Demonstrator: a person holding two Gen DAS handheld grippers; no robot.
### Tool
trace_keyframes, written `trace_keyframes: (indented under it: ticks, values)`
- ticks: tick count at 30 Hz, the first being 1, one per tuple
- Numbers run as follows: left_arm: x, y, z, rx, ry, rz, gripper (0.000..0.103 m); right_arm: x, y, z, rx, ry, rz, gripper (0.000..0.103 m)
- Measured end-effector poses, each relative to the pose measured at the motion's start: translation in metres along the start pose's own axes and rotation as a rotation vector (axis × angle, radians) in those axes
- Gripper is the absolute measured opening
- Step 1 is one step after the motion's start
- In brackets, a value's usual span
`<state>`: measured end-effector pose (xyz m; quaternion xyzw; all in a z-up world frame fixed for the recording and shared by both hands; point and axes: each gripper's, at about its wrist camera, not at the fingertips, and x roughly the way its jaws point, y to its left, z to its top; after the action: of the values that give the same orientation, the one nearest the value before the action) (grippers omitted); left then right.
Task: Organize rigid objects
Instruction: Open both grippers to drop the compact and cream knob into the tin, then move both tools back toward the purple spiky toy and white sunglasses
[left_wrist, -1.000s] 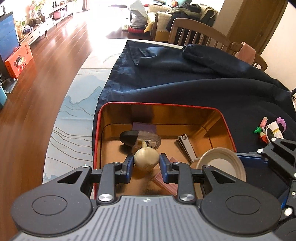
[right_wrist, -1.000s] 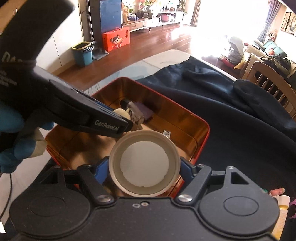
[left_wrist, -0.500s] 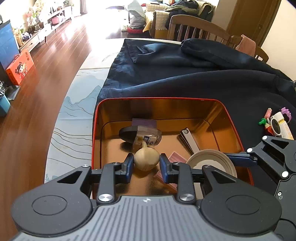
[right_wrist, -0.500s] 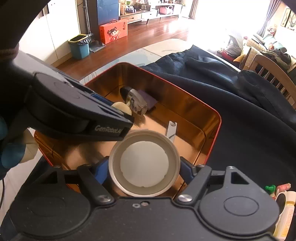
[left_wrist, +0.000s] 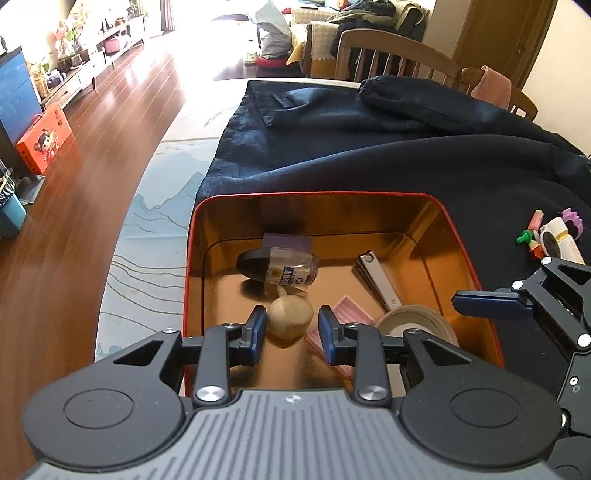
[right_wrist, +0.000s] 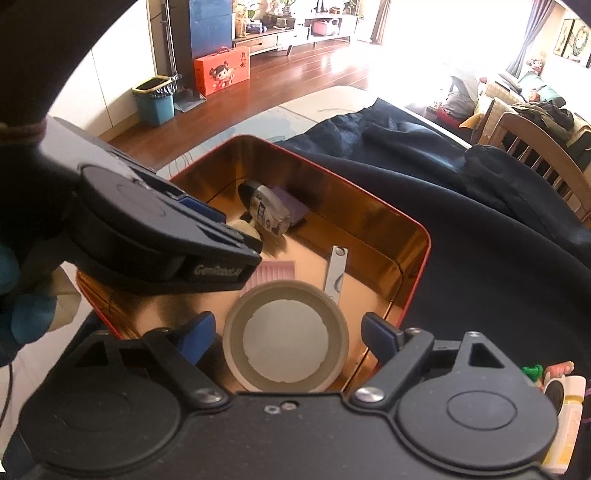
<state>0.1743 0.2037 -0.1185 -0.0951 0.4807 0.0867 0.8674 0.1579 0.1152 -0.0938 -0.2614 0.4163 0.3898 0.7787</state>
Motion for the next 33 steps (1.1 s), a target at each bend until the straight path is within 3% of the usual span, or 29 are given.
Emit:
trace_keyframes:
  ticks: [9,11,12,14,20,33]
  values:
    - [-0.018,-0.006,-0.004,0.01,-0.025,-0.007,0.031,-0.027,-0.003,-0.003,0.009,-0.058,0.006,0.092]
    - [-0.025,-0.008,-0.006,0.011,-0.039,-0.01,0.042,-0.034,-0.006,-0.005,0.021,-0.07,0.012,0.093]
    - [-0.029,-0.008,-0.006,0.008,-0.047,-0.014,0.056,-0.037,-0.007,-0.006,0.026,-0.076,0.014,0.094]
    - [-0.038,-0.009,-0.008,0.0,-0.077,-0.023,0.062,-0.045,-0.011,-0.009,0.035,-0.092,0.016,0.096]
    - [-0.059,-0.014,-0.011,-0.01,-0.118,-0.013,0.069,-0.07,-0.028,-0.022,0.097,-0.15,0.033,0.102]
    - [-0.098,-0.046,-0.021,-0.017,-0.207,-0.021,0.073,-0.13,-0.091,-0.065,0.341,-0.294,0.089,0.103]
